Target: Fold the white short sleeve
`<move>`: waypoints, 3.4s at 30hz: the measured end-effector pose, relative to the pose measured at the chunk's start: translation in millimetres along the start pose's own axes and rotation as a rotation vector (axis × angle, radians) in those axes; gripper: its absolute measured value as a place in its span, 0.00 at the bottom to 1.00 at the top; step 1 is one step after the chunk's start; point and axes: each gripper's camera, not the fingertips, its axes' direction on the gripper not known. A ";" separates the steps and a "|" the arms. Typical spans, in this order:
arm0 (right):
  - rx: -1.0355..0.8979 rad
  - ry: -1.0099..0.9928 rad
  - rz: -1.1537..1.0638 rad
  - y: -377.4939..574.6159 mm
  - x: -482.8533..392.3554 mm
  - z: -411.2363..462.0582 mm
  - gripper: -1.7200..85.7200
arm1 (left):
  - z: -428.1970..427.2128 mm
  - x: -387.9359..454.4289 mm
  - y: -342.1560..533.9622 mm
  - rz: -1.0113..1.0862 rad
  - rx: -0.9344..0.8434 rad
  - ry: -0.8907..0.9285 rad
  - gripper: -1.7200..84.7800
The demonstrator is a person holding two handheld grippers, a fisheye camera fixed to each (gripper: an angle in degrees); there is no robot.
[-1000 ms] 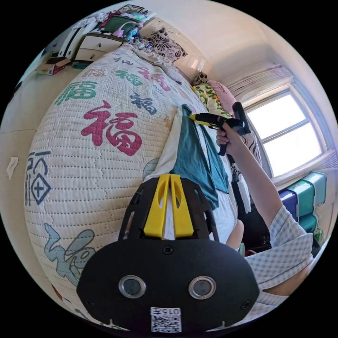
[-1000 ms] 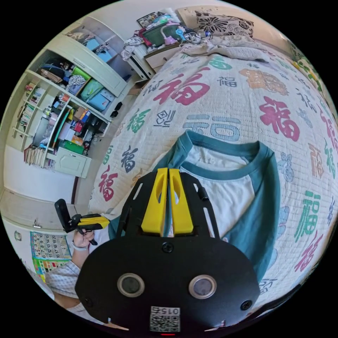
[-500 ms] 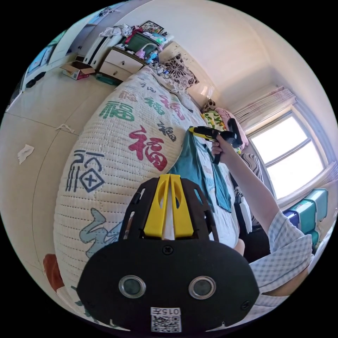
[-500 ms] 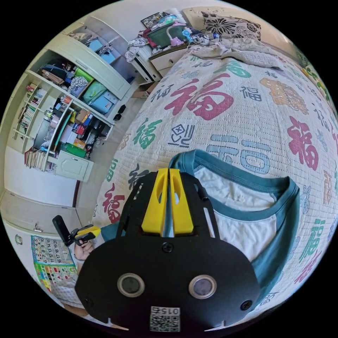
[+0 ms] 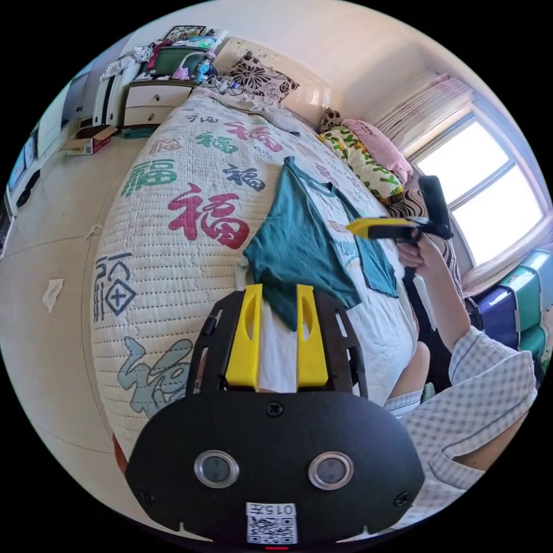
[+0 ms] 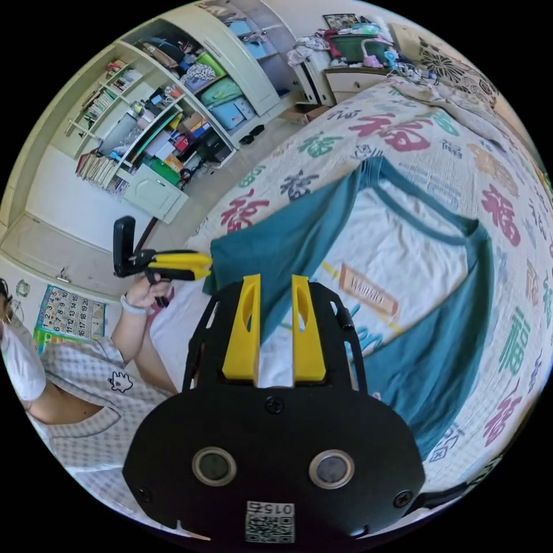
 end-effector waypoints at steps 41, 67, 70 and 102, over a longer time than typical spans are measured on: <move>-0.116 0.095 0.094 90.4 -5.3 22.1 0.02 | 33.4 62.9 7.9 0.108 -0.145 -0.033 0.03; 0.118 0.289 0.366 111.2 201.2 -60.0 0.12 | 180.1 115.3 -263.0 0.053 -0.080 -0.055 0.10; 0.115 0.273 0.345 124.4 210.1 -57.1 0.10 | 183.0 113.3 -263.1 0.059 -0.098 -0.058 0.04; 0.302 0.174 -0.093 565.5 -49.9 -80.4 0.01 | -58.7 321.4 198.0 0.605 0.158 -0.087 0.02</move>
